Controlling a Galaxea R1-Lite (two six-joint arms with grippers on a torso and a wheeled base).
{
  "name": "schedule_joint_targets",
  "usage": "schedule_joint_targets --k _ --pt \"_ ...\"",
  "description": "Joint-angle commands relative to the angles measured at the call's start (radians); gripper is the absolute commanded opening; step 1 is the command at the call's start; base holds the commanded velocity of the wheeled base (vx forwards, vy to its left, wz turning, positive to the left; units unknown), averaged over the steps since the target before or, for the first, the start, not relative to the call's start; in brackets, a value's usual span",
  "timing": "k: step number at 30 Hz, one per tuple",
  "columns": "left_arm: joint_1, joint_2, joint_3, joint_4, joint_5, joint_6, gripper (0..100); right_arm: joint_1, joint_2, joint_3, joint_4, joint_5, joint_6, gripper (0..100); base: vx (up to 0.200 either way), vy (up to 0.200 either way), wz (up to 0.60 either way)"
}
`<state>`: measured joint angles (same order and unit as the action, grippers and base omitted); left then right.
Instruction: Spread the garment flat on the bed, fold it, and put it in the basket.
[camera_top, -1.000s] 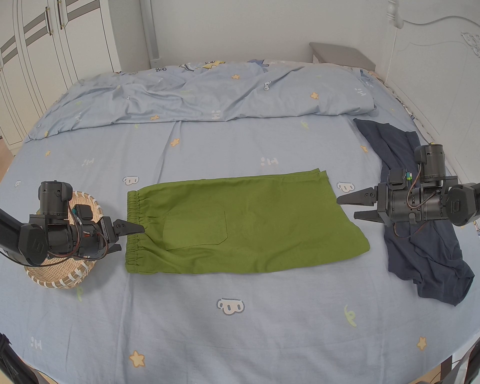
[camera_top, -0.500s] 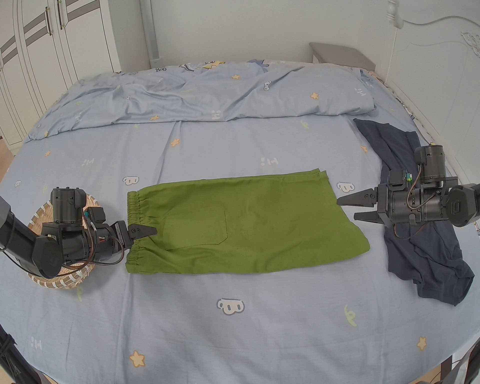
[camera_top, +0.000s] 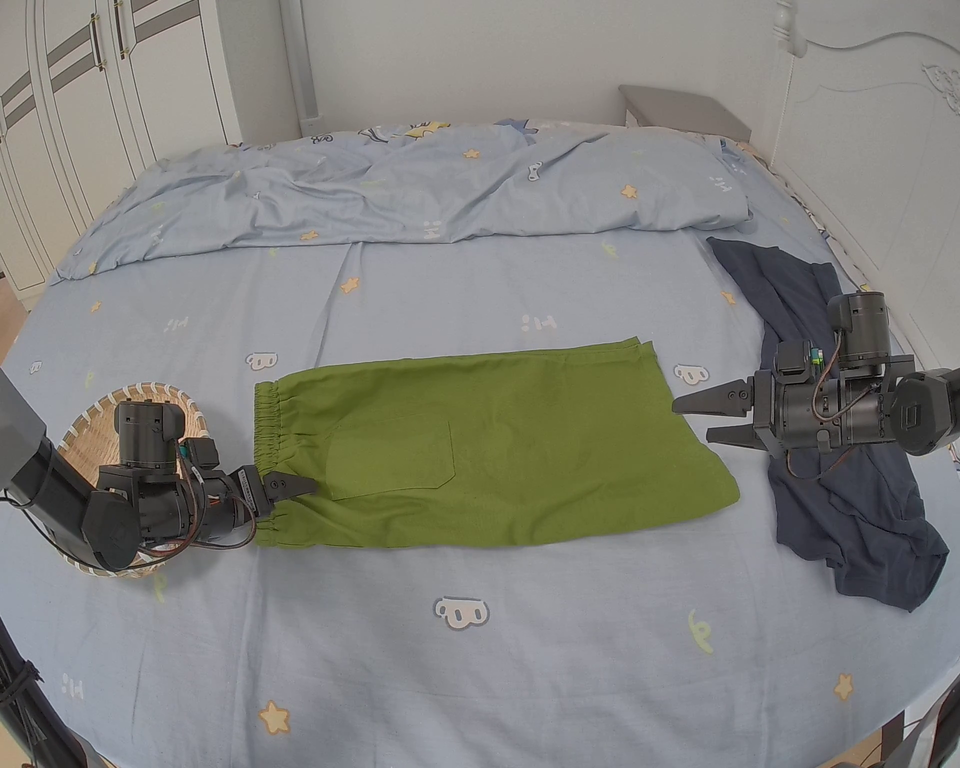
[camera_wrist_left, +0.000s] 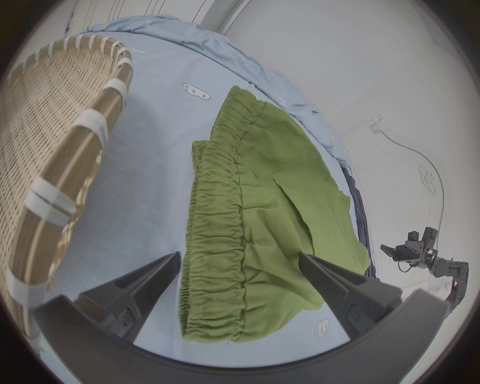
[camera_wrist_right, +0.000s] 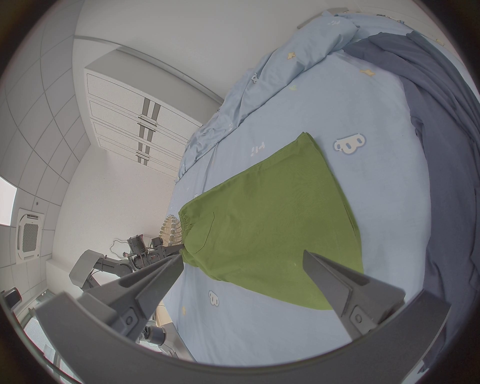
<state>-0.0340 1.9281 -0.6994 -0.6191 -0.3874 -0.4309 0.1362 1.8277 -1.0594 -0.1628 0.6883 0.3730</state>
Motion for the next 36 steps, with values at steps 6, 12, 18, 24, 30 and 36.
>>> schedule_joint_targets --k 6,12,18,24,30,36 --pt "0.028 0.118 -0.002 -0.139 -0.031 -0.088 100 0.0 0.002 0.001 -0.001 0.0 0.0 100 0.0 0.0 0.0" --pt "0.068 0.138 0.011 -0.234 -0.137 -0.147 100 0.0 0.002 0.001 -0.001 0.0 0.0 100 0.0 0.0 0.0" --pt "0.092 0.157 0.009 -0.264 -0.2 -0.164 100 0.0 0.004 0.002 -0.001 0.0 -0.002 100 0.0 0.0 0.0" --pt "0.085 0.196 -0.023 -0.323 -0.205 -0.206 100 0.002 0.002 0.004 -0.001 0.0 -0.002 100 0.0 0.0 0.0" --pt "0.089 0.209 -0.046 -0.337 -0.228 -0.226 100 0.0 0.004 0.004 -0.001 0.0 -0.002 100 0.0 0.0 0.0" --pt "0.094 0.2 -0.045 -0.337 -0.264 -0.239 0 -0.001 0.005 0.002 -0.003 0.0 -0.005 100 0.0 0.0 0.0"
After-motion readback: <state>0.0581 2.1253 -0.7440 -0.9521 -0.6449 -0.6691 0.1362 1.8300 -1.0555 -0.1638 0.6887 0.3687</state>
